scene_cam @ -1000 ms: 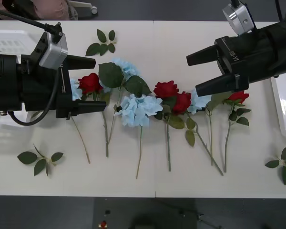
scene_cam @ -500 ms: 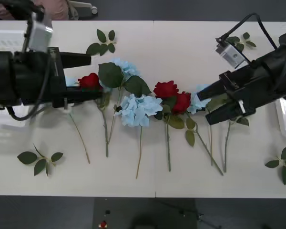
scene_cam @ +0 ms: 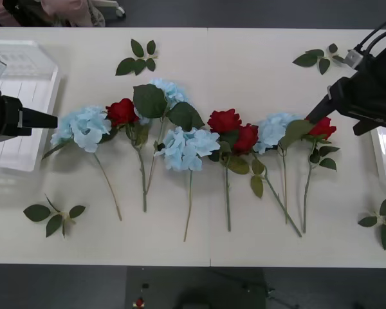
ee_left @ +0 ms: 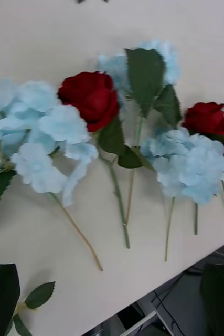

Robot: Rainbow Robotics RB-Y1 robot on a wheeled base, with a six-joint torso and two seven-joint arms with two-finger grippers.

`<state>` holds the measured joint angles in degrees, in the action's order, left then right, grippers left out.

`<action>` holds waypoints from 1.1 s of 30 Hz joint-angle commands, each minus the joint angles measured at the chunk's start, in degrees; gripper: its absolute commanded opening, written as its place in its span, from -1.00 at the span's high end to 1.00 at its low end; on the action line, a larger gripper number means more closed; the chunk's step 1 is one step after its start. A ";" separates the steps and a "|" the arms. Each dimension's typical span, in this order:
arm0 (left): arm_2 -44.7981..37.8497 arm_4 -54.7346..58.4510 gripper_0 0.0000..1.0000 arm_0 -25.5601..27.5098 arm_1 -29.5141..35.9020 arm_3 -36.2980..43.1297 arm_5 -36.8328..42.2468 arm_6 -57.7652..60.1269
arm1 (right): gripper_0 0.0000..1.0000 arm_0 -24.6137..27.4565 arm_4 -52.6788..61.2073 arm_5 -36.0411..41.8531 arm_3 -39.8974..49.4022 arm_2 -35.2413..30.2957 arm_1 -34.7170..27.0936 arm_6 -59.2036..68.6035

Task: Put the red flowers into the right box and the blue flowers into the left box

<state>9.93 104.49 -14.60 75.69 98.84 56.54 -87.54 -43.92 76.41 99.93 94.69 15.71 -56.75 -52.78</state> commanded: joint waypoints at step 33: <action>22.50 -38.92 -1.00 -27.50 -28.06 -35.03 0.41 22.59 | -1.00 -3.45 -20.16 -32.96 -18.23 29.47 3.22 2.24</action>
<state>33.19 67.19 -40.54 47.36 63.71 56.85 -67.27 -44.24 56.31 67.53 77.32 43.71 -54.16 -51.82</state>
